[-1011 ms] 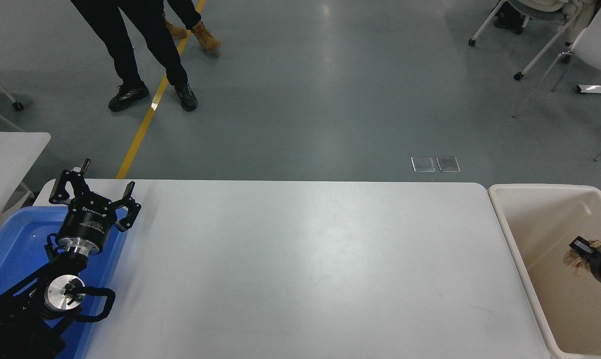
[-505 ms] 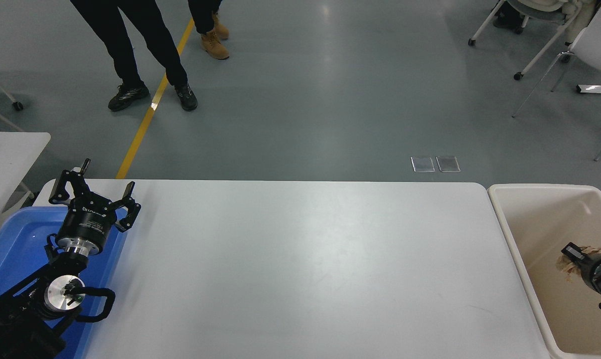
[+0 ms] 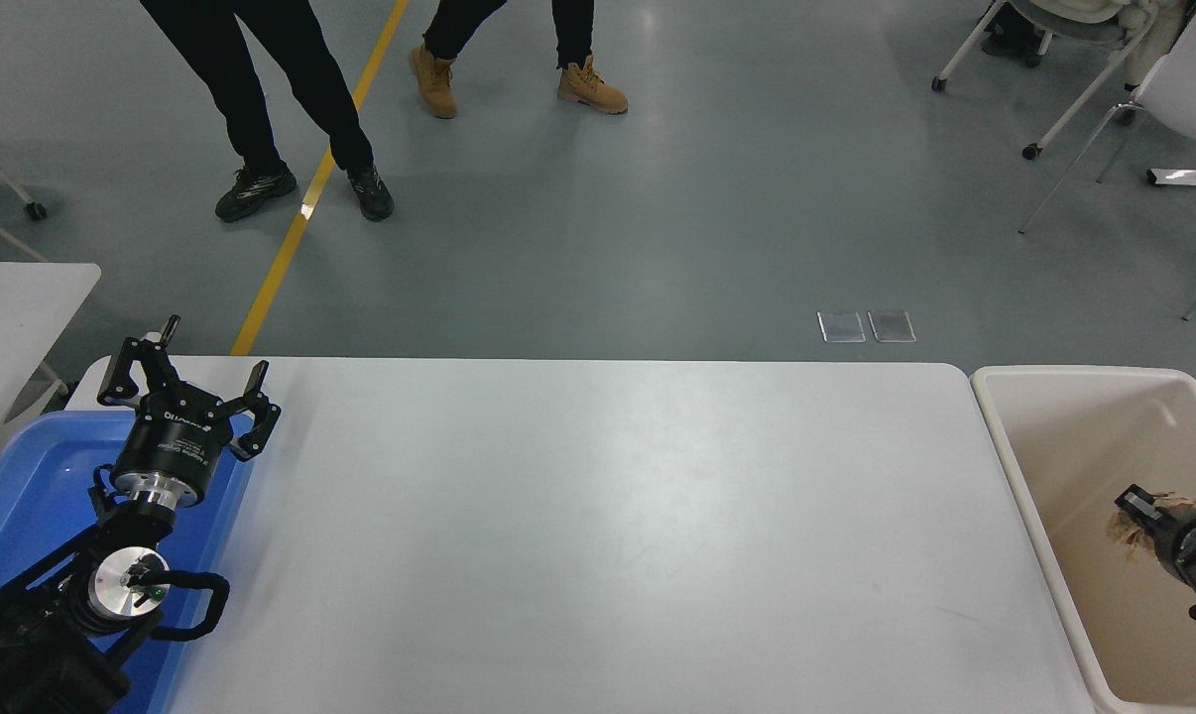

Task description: Clean the table surface

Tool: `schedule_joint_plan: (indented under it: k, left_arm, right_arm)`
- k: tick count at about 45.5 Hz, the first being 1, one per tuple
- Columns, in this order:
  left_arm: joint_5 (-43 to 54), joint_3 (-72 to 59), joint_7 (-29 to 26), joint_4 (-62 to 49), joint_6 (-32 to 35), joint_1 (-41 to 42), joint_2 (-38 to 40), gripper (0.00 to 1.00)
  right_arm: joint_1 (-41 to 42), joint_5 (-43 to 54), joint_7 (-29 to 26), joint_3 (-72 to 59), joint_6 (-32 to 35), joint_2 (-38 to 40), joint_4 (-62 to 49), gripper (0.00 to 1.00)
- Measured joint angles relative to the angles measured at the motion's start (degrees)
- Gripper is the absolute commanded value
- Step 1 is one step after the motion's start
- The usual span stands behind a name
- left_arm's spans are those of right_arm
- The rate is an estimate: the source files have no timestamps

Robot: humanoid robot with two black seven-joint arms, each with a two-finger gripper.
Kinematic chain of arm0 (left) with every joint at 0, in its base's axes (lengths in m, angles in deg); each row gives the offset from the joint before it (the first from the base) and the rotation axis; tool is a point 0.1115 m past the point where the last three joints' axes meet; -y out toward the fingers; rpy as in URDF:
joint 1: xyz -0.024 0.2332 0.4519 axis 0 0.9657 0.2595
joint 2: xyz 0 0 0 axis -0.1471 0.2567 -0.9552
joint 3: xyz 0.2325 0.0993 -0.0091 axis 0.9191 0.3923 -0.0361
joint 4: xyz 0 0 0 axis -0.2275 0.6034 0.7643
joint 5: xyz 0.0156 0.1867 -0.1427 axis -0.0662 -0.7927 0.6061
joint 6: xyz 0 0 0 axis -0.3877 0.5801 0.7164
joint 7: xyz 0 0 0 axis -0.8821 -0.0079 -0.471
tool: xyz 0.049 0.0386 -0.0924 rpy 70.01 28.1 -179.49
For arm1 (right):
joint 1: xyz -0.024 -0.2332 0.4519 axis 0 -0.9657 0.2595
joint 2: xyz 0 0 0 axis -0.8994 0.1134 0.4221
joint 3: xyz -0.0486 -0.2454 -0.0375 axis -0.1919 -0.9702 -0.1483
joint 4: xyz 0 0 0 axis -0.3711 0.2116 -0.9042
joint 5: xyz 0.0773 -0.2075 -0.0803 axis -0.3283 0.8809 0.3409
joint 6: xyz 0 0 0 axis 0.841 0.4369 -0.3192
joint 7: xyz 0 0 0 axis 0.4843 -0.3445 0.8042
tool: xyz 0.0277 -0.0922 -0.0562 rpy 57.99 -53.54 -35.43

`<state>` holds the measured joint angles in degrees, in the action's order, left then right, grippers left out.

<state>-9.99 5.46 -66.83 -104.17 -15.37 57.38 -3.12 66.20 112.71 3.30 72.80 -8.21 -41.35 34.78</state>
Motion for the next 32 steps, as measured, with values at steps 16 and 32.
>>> schedule_joint_plan:
  k: [16, 32]
  left_arm:
    - [0.00, -0.02, 0.00, 0.00, 0.00, 0.03, -0.01, 0.99]
    - [0.00, -0.02, 0.00, 0.00, 0.00, 0.04, -0.03, 0.99]
  right_arm:
    - [0.01, -0.09, 0.20, 0.73, -1.94, 0.15, 0.35, 0.96]
    - [0.87, -0.35, 0.38, 8.33, -2.44, 2.72, 0.59, 0.97]
